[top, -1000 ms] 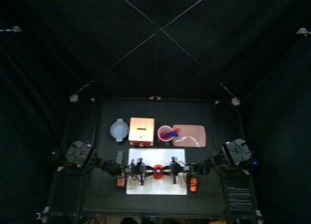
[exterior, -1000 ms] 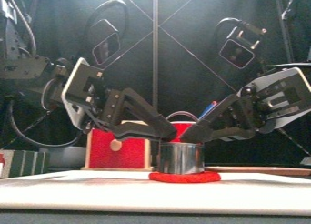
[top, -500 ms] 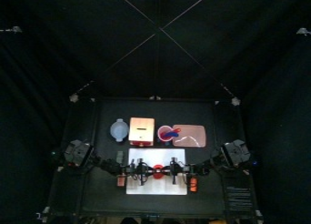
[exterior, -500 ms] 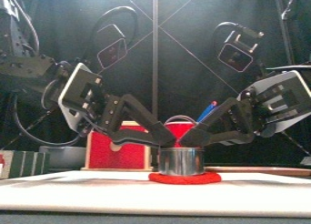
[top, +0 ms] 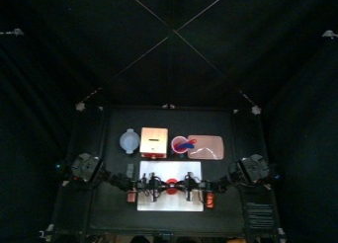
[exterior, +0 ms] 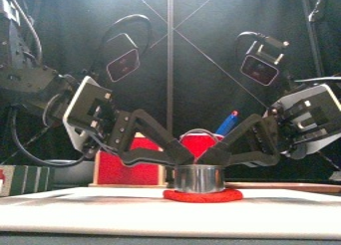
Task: Get the cutter from the drawer then cut the dough then place the extra dough in the bowl
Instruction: Cut the dough
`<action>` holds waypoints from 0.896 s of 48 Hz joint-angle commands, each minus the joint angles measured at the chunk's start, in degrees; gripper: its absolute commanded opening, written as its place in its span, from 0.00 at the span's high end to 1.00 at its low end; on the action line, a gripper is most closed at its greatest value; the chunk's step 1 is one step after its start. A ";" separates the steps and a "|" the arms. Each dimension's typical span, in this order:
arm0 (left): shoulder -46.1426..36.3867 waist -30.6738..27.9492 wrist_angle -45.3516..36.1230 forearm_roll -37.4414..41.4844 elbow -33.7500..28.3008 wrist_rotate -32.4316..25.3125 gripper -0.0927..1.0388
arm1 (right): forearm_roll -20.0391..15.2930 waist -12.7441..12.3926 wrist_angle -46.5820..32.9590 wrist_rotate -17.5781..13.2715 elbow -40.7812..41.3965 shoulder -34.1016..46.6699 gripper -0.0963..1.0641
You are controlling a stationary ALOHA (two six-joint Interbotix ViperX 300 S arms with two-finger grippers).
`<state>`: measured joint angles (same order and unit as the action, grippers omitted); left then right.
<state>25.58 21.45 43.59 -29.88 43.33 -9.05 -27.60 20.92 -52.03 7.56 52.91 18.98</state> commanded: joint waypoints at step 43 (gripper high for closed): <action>-3.60 -1.05 -7.73 0.26 -0.09 -3.43 0.44 | -0.79 0.00 5.45 0.70 -0.44 -4.48 0.53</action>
<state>21.88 20.04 38.06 -29.79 42.63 -12.30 -28.21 20.74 -48.34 8.70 52.56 16.17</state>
